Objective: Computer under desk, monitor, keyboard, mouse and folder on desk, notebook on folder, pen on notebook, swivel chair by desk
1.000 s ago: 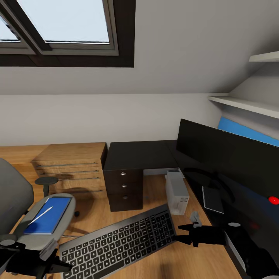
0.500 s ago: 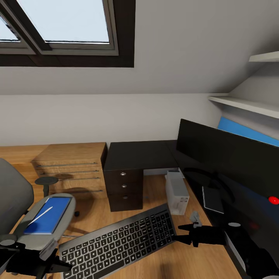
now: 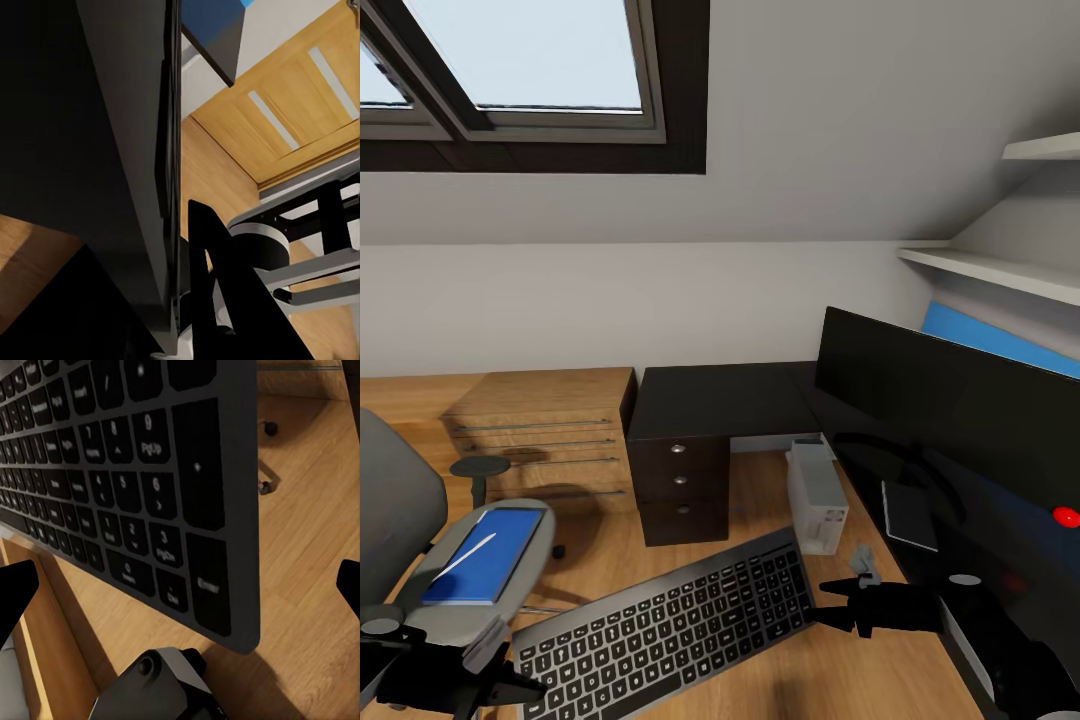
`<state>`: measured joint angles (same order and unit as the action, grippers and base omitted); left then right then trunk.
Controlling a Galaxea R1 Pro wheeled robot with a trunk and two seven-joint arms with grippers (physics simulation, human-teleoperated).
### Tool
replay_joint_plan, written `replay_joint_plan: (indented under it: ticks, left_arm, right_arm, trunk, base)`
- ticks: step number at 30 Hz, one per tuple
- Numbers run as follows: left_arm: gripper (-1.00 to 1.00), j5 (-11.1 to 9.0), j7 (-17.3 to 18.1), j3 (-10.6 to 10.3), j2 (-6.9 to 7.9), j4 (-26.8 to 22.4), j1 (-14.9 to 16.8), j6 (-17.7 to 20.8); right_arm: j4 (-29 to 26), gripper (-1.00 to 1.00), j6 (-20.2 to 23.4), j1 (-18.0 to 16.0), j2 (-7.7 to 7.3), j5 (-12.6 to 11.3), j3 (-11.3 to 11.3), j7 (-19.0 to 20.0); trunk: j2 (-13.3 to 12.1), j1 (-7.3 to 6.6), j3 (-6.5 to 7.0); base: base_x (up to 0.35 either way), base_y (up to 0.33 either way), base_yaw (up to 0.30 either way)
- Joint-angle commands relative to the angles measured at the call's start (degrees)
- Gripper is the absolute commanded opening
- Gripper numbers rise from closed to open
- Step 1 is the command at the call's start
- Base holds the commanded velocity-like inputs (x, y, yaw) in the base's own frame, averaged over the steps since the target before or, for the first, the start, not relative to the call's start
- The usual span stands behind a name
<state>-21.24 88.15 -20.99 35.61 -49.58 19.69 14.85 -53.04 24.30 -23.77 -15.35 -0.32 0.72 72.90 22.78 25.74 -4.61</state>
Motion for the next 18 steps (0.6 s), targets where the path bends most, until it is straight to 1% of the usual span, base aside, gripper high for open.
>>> replay_joint_plan:
  ticks: [1,8,14,18]
  left_arm:
    - [-1.00,-0.41,-0.08,-0.31,0.10,0.01,0.09,0.44]
    - [-1.00,-0.42,-0.08,-0.29,0.10,0.01,0.08,0.19]
    - [-1.00,-0.46,0.05,-0.32,0.09,0.00,0.09,-0.76]
    - [-1.00,-0.47,1.32,-0.48,0.08,0.01,0.09,-0.98]
  right_arm:
    - [-0.05,1.00,0.47,-0.05,-0.04,-0.03,0.07,0.13]
    - [-0.05,1.00,0.44,-0.05,-0.04,-0.03,0.07,0.12]
    - [-0.05,1.00,0.40,-0.05,-0.04,-0.03,0.07,0.12]
    - [-0.05,1.00,0.40,-0.05,-0.04,-0.03,0.07,0.12]
  trunk:
    - [0.14,0.04,-0.13]
    - [0.14,0.04,-0.13]
    - [0.14,0.04,-0.13]
    - [0.14,0.04,-0.13]
  base:
    - [0.000,0.000,0.000]
    - [0.000,0.000,0.000]
    - [0.000,0.000,0.000]
    - [0.001,0.000,0.000]
